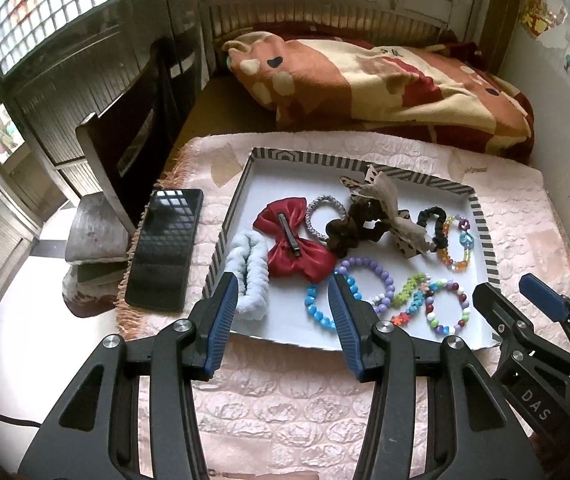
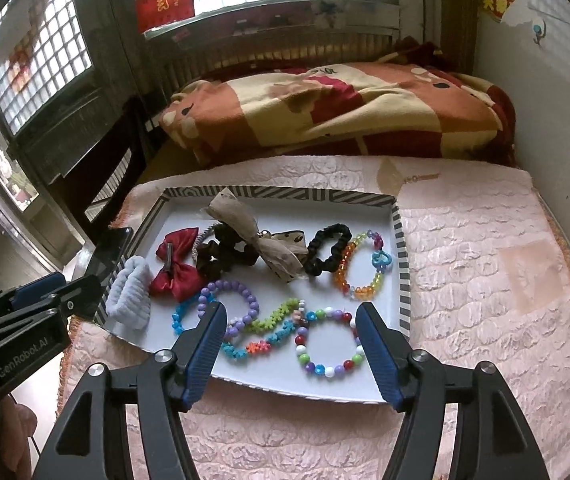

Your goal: Organize jewelry

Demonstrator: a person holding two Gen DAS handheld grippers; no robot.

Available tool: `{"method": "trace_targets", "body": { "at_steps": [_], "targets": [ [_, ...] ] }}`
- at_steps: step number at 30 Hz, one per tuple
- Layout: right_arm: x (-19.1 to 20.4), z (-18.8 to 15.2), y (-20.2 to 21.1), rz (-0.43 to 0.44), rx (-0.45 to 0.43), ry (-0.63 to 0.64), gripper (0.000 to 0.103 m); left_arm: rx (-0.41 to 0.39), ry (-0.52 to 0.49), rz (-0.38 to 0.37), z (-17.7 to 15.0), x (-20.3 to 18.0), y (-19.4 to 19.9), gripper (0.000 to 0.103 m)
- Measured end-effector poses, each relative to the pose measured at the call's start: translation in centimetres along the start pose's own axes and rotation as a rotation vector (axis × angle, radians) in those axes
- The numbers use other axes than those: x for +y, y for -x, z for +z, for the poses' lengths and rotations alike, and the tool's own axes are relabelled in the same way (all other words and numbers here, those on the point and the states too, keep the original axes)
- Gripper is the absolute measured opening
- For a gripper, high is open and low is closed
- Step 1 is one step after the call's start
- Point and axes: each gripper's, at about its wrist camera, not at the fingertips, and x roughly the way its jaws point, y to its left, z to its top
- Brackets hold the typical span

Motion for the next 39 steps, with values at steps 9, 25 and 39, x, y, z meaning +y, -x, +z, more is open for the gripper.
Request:
{"method": "trace_targets", "body": {
  "at_steps": [9, 25, 39],
  "targets": [
    [0.1, -0.1, 0.1, -0.004, 0.004, 0.005, 0.066, -0.003, 0.001, -0.005, -0.1, 0.0, 0.3, 0.046],
    [0.0, 0.0, -0.2, 0.001, 0.018, 0.013, 0.066, 0.002, 0.006, -0.004, 0.0, 0.0, 0.2, 0.046],
    [-0.7, -0.4, -0.3, 0.0, 0.025, 0.007, 0.066, 0.006, -0.007, -0.015, -0.2, -1.1, 0.2, 0.046]
  ]
}}
